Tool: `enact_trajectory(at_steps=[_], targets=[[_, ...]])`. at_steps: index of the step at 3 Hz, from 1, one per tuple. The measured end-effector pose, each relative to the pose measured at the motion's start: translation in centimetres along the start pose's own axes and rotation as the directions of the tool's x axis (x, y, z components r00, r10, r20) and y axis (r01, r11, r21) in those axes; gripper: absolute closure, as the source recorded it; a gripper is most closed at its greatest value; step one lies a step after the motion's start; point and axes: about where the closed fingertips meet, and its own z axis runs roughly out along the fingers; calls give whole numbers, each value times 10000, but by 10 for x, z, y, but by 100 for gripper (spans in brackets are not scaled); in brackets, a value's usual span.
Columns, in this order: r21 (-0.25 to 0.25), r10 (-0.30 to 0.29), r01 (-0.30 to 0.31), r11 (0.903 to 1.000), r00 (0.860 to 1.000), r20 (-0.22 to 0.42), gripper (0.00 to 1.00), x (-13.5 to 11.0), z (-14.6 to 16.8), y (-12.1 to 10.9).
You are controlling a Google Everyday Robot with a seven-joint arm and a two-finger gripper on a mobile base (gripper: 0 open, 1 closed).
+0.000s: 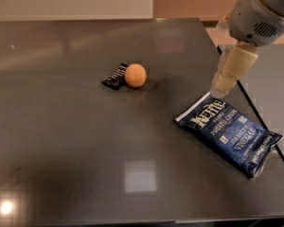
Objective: Pick orange
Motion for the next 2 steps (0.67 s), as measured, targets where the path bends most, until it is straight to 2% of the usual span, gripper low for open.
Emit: enact_trajectory(at_steps=[2], targets=[[-182,-132,156,9997,9918,1271,0,-53,45,-31]])
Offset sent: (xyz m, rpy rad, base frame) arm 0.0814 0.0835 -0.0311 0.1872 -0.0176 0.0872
